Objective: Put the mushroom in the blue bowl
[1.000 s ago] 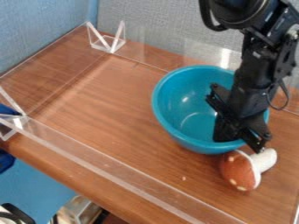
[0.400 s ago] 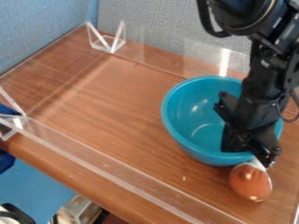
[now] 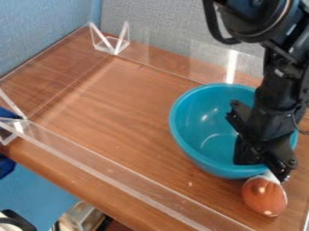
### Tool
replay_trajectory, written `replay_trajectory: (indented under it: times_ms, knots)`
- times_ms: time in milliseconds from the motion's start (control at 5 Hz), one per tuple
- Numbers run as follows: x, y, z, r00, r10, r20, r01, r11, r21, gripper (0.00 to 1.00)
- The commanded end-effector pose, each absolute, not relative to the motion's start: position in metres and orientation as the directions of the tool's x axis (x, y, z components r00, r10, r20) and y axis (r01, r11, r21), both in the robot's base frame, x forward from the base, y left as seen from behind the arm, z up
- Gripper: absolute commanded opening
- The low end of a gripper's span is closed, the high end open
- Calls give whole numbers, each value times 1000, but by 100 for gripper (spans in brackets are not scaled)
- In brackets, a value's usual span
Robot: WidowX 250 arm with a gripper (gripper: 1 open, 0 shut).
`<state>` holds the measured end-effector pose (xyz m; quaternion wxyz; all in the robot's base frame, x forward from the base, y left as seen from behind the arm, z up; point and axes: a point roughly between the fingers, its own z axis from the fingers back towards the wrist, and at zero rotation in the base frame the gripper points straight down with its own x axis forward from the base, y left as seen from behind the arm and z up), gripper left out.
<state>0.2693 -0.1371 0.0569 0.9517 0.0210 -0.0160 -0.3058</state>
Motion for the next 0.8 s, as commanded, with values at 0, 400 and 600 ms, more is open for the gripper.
replay_trajectory:
  times_ms: [0, 400, 600]
  knots:
    - [274, -144, 78, 808, -581, 101, 578, 814, 60, 0]
    - [279, -143, 78, 822, -557, 121, 553, 831, 62, 0]
    - [282, -142, 78, 829, -544, 130, 541, 839, 62, 0]
